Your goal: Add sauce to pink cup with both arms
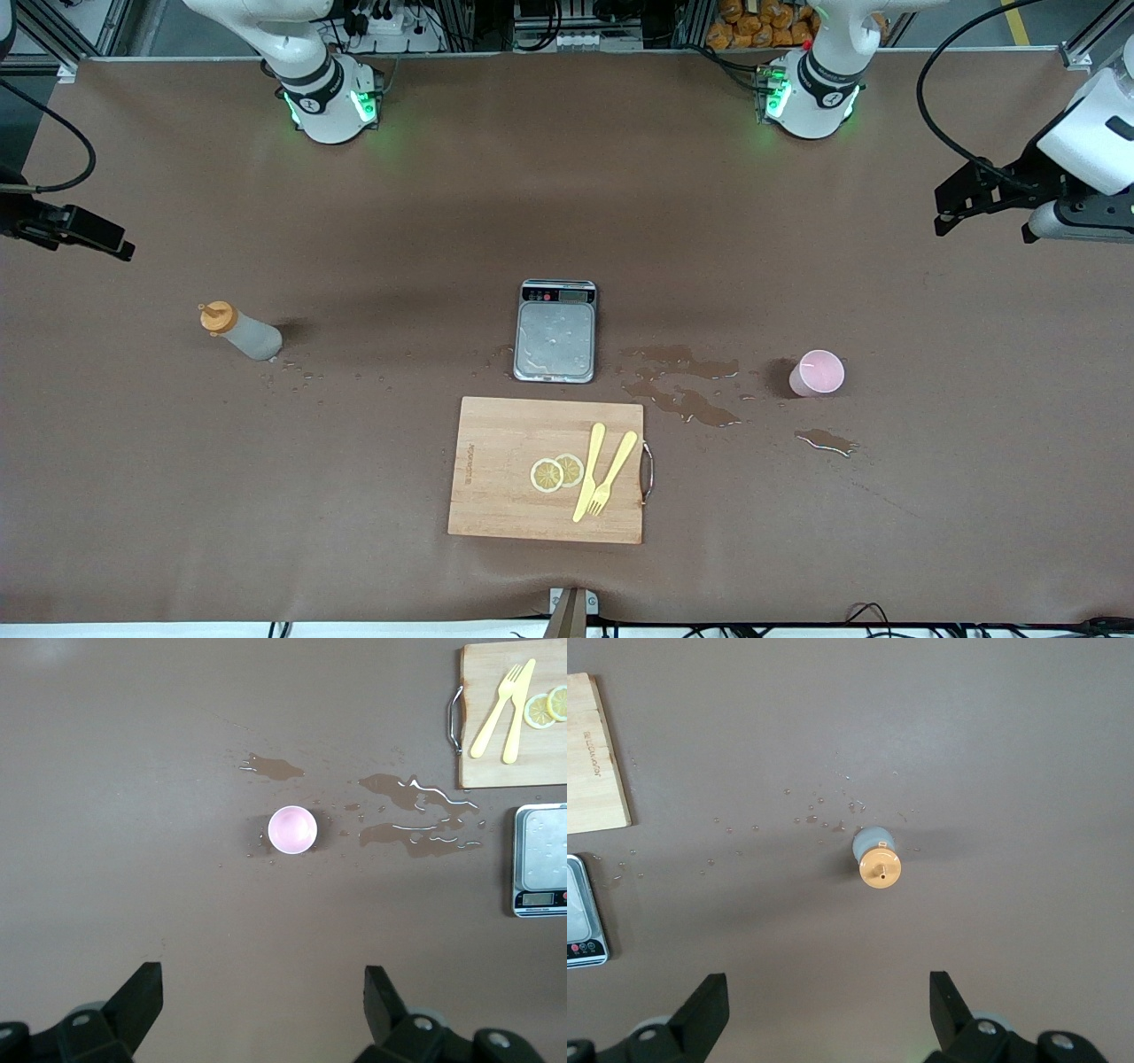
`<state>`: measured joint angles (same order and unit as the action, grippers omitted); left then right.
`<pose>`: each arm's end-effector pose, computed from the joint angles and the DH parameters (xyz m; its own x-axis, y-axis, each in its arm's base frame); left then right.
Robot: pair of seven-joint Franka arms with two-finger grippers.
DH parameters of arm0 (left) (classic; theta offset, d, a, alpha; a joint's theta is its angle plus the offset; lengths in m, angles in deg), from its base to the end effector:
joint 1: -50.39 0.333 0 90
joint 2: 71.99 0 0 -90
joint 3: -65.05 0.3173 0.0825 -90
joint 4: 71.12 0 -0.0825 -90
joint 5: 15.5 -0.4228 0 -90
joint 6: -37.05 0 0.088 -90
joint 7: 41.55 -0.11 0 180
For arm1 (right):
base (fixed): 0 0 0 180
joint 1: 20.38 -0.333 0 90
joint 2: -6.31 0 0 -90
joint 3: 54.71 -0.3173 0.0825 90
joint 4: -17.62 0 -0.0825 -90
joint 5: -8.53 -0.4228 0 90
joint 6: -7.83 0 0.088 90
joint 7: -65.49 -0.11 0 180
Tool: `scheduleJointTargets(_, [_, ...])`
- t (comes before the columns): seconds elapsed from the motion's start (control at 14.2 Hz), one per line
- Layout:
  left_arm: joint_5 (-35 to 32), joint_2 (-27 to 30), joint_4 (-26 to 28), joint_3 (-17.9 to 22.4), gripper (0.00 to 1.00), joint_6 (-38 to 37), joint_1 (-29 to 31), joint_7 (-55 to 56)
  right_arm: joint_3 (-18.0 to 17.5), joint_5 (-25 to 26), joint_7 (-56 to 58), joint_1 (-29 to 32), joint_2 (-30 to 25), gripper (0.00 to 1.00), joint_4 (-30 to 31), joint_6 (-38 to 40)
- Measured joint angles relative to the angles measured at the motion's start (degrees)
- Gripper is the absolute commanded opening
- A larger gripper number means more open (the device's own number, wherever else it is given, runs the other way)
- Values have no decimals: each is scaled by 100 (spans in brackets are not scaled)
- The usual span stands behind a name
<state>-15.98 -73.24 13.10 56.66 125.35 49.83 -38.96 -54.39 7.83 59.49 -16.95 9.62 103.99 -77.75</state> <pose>0.5906 -0.0910 0.6587 0.9927 -0.1101 0.0498 -0.1101 -0.9939 -0.0029 0.6017 -0.0379 0.6139 0.9831 -0.1683 -0.0723 -0.1690 -0.9856 -0.0044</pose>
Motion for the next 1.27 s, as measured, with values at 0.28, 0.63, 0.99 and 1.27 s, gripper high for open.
scheduleJointTargets(0.28, [0,-44,31,6,100,-27,5,0,35,0,0,65,1,100,0,0])
scheduleJointTargets(0.63, [28,-120,35,56,100,-27,232,-11,44,0,-10,86,3,100,0,14])
scheduleJointTargets(0.99, [36,-125,47,52,100,-67,343,-31,49,0,-13,417,46,100,5,89])
scheduleJointTargets(1.27, [36,-232,64,78,100,-81,356,-31,52,-2,-64,533,125,100,9,158])
